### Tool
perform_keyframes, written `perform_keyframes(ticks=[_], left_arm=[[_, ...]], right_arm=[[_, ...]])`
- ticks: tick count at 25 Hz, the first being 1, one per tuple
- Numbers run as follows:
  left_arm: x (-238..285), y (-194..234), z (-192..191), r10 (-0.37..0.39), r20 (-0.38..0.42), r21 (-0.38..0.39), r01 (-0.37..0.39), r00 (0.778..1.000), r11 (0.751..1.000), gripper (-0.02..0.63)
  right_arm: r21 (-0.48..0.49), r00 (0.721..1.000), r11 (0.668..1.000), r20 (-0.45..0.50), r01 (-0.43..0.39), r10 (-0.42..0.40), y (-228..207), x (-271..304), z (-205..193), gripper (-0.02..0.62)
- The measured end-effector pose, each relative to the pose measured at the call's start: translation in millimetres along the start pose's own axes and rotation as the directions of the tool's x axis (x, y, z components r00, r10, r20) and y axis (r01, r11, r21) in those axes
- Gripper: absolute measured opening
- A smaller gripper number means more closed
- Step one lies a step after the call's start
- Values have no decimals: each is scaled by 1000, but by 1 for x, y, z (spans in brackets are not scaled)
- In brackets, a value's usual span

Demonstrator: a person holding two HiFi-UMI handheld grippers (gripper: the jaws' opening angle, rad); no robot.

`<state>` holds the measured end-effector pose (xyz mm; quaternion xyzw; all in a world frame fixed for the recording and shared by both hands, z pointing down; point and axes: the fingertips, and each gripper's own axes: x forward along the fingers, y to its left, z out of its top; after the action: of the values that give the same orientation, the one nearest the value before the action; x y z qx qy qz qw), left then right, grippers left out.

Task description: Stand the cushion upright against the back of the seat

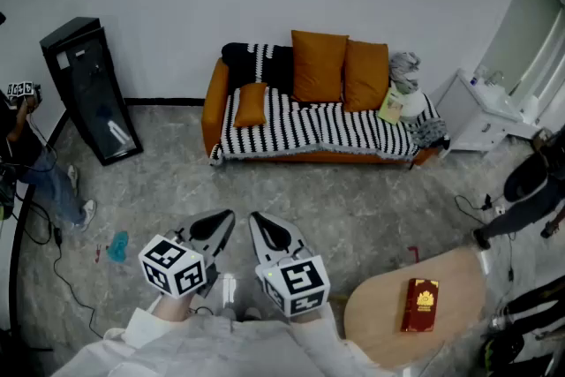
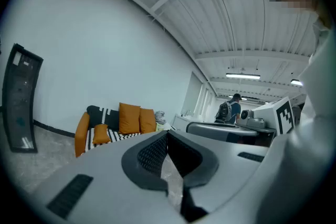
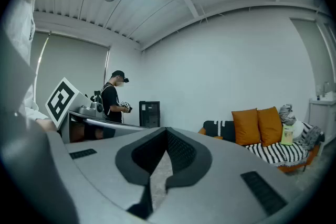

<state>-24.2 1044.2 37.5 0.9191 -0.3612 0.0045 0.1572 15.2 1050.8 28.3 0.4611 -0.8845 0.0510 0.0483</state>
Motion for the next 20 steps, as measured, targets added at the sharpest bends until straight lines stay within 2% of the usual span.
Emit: perform_keyframes(ticks=[4, 10, 15, 20], left_arm=[[2, -5, -2, -23, 7, -24, 24, 1000, 999, 8], [6, -6, 2, -22, 7, -11, 22, 1000, 1000, 8], [11, -6, 3, -14, 12, -7, 14, 1000, 1000, 8], [15, -4, 5, 4, 34, 5, -4, 999, 1000, 8]], right_arm=[[-7, 1000, 1000, -2, -10, 10, 1, -1, 2, 11], [-14, 1000, 1000, -12, -10, 9, -2, -1, 2, 12], [43, 1000, 999, 16, 17, -18, -20, -3, 2, 12], [66, 1000, 998, 22, -13, 11, -30, -5, 2, 12]])
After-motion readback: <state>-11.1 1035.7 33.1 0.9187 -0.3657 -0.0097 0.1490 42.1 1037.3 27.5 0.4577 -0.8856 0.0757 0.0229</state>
